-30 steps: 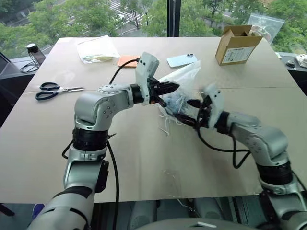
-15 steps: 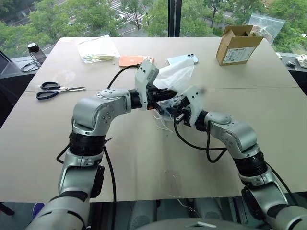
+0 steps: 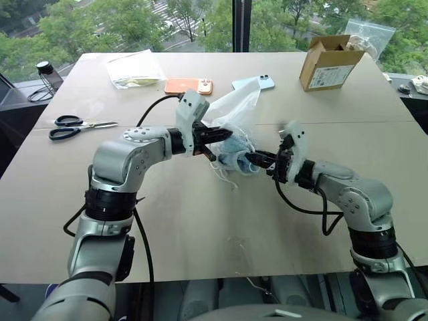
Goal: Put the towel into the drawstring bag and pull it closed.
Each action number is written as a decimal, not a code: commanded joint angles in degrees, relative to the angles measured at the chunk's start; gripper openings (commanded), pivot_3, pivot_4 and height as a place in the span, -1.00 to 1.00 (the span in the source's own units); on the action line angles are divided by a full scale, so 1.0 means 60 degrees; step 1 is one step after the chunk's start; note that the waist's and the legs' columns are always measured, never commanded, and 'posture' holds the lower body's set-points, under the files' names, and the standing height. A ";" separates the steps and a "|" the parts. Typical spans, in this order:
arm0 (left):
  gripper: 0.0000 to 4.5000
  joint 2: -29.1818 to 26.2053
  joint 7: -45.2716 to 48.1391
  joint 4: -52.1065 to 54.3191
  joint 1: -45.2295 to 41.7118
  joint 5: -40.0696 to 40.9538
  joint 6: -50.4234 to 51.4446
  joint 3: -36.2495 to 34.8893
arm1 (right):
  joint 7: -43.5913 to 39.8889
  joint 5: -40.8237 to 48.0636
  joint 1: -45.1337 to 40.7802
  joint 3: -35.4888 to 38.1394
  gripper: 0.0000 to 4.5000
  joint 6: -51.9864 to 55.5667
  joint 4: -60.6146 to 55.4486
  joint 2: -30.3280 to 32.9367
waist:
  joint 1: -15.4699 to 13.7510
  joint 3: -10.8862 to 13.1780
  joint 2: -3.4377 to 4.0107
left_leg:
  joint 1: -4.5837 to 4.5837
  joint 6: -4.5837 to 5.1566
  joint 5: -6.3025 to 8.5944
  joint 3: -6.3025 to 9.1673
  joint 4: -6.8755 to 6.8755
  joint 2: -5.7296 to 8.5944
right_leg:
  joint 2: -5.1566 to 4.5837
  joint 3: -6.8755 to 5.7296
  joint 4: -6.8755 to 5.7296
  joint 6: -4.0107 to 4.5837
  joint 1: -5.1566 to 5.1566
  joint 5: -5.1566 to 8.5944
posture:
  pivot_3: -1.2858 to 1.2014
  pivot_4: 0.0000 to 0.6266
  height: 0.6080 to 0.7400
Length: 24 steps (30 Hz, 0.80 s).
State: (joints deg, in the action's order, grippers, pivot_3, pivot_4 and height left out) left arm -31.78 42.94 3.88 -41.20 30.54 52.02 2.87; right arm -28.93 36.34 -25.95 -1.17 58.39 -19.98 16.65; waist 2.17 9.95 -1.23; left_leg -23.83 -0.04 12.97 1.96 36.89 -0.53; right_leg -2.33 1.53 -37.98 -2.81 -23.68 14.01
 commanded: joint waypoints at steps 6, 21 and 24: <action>-1.00 -0.0073 0.1211 -0.0115 0.0064 -0.0456 -0.1599 0.0365 | 0.0667 -0.0314 -0.0350 -0.0170 -0.97 -0.0151 0.0047 0.0066 | -0.0007 0.0000 0.0000 | -0.0002 0.0000 0.0000 -0.0004 0.0006 0.0001 | -0.0001 0.0002 0.0000 0.0000 0.0001 0.0000 | 0.03 -0.52 1.00; -1.00 0.0366 0.0804 0.0553 0.0430 0.0223 -0.0073 -0.0002 | 0.1770 -0.1901 -0.1914 -0.0186 -0.97 -0.4248 0.4619 -0.3683 | -0.0079 0.0000 -0.0001 | -0.0016 -0.0001 0.0000 0.0004 0.0037 -0.0002 | -0.0004 -0.0001 -0.0006 0.0000 0.0001 -0.0004 | 0.03 -0.52 1.00; -1.00 0.0467 0.0633 0.0589 0.0448 0.0296 0.0036 -0.0094 | 0.1784 -0.2097 -0.2294 -0.0062 -0.97 -0.4947 0.5757 -0.3976 | -0.0009 0.0000 -0.0001 | -0.0011 0.0000 0.0000 0.0008 0.0039 0.0005 | -0.0010 0.0007 -0.0011 -0.0002 0.0001 -0.0005 | 0.03 -0.52 1.00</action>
State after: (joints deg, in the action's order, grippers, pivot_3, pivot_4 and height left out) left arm -29.41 47.02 5.17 -37.98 31.06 52.08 3.12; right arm -18.18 23.95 -37.90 -2.35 32.08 13.21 -5.73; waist 2.11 9.95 -1.24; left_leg -23.89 -0.04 12.97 2.00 37.12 -0.51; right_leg -2.37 1.53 -38.08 -2.82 -23.68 13.98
